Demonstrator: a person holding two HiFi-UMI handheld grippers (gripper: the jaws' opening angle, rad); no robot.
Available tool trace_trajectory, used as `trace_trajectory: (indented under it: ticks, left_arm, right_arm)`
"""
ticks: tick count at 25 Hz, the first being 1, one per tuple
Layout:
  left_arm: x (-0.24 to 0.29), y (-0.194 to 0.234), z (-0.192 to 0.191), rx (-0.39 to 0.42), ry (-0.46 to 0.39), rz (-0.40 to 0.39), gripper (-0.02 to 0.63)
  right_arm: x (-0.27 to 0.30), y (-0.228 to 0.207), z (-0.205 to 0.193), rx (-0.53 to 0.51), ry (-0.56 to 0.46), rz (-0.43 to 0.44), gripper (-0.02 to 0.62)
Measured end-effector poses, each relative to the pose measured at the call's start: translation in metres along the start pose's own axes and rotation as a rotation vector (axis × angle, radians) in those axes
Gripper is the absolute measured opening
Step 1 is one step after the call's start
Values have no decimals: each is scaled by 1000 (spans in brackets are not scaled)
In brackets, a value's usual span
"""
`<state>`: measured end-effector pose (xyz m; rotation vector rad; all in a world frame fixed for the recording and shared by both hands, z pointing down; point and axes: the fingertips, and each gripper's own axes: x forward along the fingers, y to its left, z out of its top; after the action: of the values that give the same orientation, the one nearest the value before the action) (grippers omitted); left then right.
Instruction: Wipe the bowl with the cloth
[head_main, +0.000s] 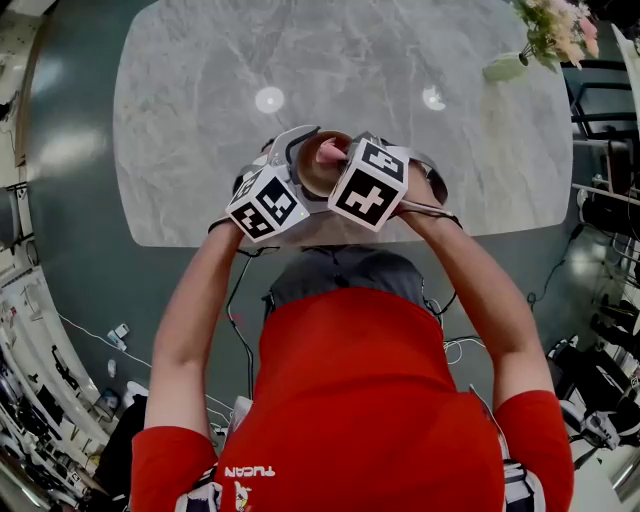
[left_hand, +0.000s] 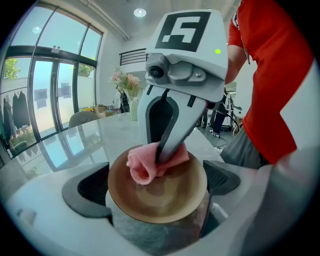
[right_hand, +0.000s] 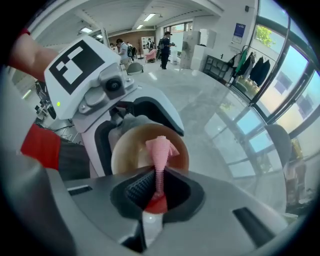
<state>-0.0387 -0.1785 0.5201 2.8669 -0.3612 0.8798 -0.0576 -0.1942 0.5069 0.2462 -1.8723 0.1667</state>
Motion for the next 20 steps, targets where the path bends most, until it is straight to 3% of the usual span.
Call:
trace_trajectory:
  ticks: [11,20]
  left_arm:
    - [1,0,0,3,6,-5,583]
    - [0,0,0,7,10,-4,583]
  right_arm:
    - [13,40,13,-144,51,128,21]
    - [30,14,22,-146,93,38,21]
